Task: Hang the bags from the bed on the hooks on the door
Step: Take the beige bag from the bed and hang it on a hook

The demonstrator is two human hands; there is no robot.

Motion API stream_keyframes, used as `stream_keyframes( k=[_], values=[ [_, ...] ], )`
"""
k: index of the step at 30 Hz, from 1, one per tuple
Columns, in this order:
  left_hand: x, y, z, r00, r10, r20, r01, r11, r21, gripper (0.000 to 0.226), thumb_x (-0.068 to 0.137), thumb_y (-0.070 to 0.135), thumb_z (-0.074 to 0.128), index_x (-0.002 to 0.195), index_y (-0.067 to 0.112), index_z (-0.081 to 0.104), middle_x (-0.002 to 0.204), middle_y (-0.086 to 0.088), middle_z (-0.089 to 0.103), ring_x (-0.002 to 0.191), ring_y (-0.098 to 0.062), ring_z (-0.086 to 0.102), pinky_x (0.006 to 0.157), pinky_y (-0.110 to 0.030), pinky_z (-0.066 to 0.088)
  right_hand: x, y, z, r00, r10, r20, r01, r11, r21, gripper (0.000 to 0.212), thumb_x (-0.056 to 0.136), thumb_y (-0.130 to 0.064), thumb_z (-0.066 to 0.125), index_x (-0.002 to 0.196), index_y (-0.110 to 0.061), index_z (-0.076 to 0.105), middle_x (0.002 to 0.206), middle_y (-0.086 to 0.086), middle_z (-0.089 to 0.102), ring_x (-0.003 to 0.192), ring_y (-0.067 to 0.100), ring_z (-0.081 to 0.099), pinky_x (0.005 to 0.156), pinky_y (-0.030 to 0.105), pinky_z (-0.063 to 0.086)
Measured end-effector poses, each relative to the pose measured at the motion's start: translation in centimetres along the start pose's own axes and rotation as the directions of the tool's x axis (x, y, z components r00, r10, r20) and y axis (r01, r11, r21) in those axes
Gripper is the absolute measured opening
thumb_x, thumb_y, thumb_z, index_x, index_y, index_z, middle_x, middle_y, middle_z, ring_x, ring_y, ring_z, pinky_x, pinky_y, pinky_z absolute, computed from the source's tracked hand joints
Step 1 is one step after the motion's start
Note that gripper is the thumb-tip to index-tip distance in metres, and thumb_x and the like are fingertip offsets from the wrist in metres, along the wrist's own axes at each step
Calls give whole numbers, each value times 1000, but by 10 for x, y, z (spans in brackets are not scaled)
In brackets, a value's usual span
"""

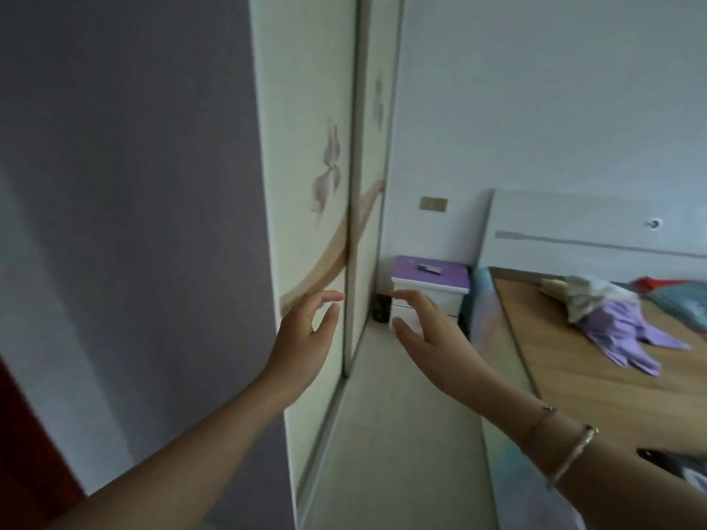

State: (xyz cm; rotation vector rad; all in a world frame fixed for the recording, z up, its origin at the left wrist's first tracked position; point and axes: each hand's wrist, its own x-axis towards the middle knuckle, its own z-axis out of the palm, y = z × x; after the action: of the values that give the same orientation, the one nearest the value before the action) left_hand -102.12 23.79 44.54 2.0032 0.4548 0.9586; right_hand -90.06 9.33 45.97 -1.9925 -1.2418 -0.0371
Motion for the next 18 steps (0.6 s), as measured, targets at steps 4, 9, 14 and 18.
stream_keyframes(
  k=[4,9,14,18],
  values=[
    [42,-21,91,986,33,162,-24,998,-62,22,95,14,48,107,11,65,108,4,65,97,7,54,76,7,31,0,81,-27,983,163,-82,-167,985,-41,40,93,-25,47,132,-23,43,135,2,52,116,13,51,92,22,36],
    [104,-47,213,910,67,409,-7,989,-147,19,94,13,49,103,13,65,104,1,66,100,-8,59,79,-2,38,7,191,-58,900,367,-235,-394,916,-79,39,91,-24,49,130,-21,46,132,3,54,112,16,54,86,20,34],
    [141,-56,320,790,105,604,5,984,-177,18,94,11,49,99,12,66,97,0,66,88,-5,57,69,1,36,-12,275,-89,735,582,-347,-640,765,-73,38,92,-24,50,129,-17,47,133,6,55,116,23,53,82,18,31],
    [147,-48,409,655,140,743,21,979,-203,21,95,11,47,100,9,66,98,-2,67,87,-7,58,67,0,38,-52,321,-124,555,701,-448,-788,616,-13,37,92,-27,48,127,-20,48,125,4,57,103,22,60,83,27,42]
  ],
)
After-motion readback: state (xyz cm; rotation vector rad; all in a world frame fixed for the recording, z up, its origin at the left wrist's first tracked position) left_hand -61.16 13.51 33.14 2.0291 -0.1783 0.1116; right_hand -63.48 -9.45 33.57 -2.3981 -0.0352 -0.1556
